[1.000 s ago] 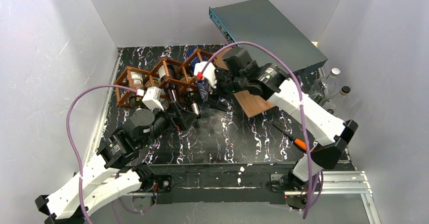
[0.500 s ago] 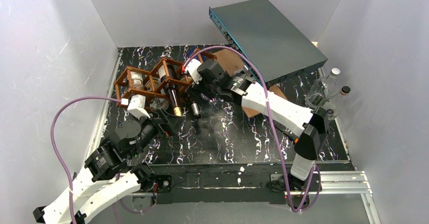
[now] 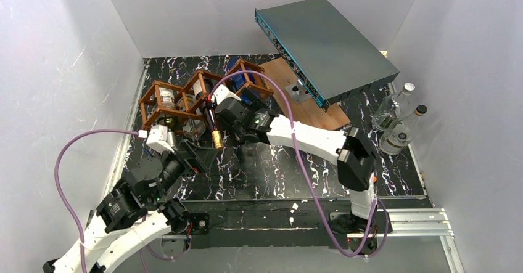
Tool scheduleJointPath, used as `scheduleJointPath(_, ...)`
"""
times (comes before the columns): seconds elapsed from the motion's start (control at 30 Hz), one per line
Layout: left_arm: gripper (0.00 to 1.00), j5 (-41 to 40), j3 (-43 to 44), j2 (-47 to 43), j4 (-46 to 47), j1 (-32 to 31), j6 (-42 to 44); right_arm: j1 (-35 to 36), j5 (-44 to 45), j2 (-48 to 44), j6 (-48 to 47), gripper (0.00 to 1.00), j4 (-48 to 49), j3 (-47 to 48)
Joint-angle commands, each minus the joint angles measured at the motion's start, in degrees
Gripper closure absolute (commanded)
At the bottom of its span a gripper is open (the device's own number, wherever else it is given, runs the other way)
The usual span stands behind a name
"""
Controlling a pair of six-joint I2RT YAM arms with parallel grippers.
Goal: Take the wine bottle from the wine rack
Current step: Pick up the wine bottle from the wine rack.
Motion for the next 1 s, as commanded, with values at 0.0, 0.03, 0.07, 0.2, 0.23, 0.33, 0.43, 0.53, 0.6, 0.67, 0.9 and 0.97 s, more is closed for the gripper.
scheduleJointPath(0.0,0.02,-2.6,-0.5,-2.0,-2.2,-0.3,-0.8,-0.2,8.3,2.3,1.7,0.02,2.8,3.2)
scheduleJointPath(0.03,0.02,-2.6,-0.5,-2.3,-2.5,-0.3,-0.8,-0.2,8.6,2.9,1.8,0.02,2.7,3.3)
scheduleJointPath(0.07,0.02,-2.6,-0.5,-2.5,-2.7,-0.3,-0.9,-0.2,9.4,3.4,2.0,0.02,2.7,3.7)
scheduleJointPath(0.2,0.02,-2.6,-0.7,-3.4,-3.1,-0.3,-1.2,-0.2,11.9,5.6,2.4,0.02,3.2,5.1)
scheduleJointPath(0.23,0.02,-2.6,-0.7,-3.5,-3.2,-0.3,-1.2,-0.2,12.6,6.2,2.4,0.02,3.2,5.7)
scheduleJointPath(0.33,0.02,-2.5,-0.7,-3.9,-3.5,-0.3,-1.4,-0.2,14.6,7.9,2.5,0.02,3.3,7.0)
scheduleJointPath(0.43,0.02,-2.5,-0.9,-4.2,-3.6,-0.3,-1.7,-0.2,16.1,9.0,3.0,0.02,3.4,7.7)
scheduleJointPath(0.53,0.02,-2.5,-1.0,-4.4,-3.6,-0.3,-1.8,-0.2,18.2,9.6,2.9,0.02,4.4,7.7)
scheduleJointPath(0.6,0.02,-2.6,-1.0,-4.5,-3.6,-0.3,-1.8,-0.3,18.5,10.0,2.7,0.03,4.9,7.4)
scheduleJointPath(0.67,0.02,-2.6,-1.0,-4.4,-3.6,-0.3,-1.8,-0.3,18.2,10.4,2.7,0.05,5.1,7.3)
scheduleJointPath(0.9,0.02,-2.5,-1.0,-4.6,-3.7,-0.3,-1.8,-0.6,19.3,11.8,1.0,0.08,7.6,6.4)
scheduleJointPath(0.97,0.02,-2.7,-1.0,-4.7,-3.8,-0.3,-1.8,-0.8,19.6,12.1,0.7,0.08,8.2,6.2)
